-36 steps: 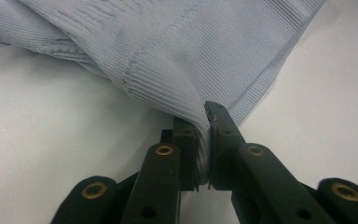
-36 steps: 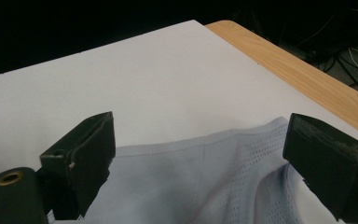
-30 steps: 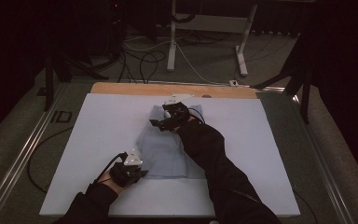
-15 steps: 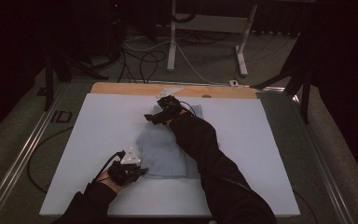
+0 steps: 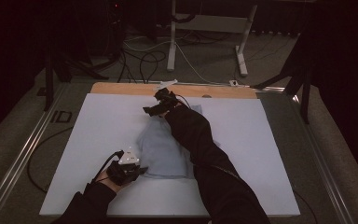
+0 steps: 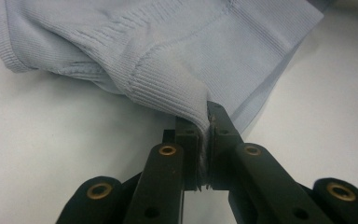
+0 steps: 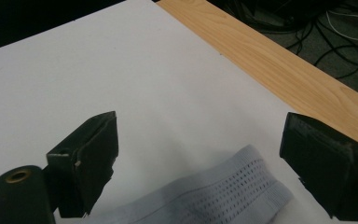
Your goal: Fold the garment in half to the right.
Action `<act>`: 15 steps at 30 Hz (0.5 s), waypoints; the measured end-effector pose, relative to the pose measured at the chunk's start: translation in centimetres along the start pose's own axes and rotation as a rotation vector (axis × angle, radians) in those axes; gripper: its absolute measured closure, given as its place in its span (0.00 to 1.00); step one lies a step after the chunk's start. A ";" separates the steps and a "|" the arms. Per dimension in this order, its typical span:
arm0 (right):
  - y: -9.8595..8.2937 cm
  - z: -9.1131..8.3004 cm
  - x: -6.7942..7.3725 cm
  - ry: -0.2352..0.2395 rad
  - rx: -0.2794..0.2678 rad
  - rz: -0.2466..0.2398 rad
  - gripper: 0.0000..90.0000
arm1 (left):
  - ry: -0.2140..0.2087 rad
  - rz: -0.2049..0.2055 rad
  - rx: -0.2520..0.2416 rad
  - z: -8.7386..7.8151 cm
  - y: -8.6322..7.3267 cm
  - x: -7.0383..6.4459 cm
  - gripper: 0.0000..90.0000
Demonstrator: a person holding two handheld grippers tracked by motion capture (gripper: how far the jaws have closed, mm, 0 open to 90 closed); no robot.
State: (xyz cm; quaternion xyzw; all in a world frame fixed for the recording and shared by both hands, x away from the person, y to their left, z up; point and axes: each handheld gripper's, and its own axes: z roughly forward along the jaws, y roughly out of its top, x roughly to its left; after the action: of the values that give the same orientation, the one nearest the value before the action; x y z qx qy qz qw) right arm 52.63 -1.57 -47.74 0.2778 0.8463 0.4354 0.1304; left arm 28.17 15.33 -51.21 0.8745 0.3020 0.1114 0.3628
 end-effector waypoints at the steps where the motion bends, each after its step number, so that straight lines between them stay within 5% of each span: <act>1: 0.0 0.2 -0.1 -0.007 0.008 0.012 0.12 | 0.001 -0.005 -0.001 0.0 0.0 0.0 0.96; 15: -0.2 2.9 -1.2 -0.089 0.146 0.075 0.38 | -0.009 -0.011 -0.005 -0.1 0.1 -0.1 0.96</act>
State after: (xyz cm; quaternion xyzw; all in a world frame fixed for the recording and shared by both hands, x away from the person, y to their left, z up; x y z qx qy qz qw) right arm 54.87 -0.39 -49.63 0.3372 0.8582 0.3643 0.1306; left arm 28.10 15.28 -51.04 0.8723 0.3051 0.1062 0.3671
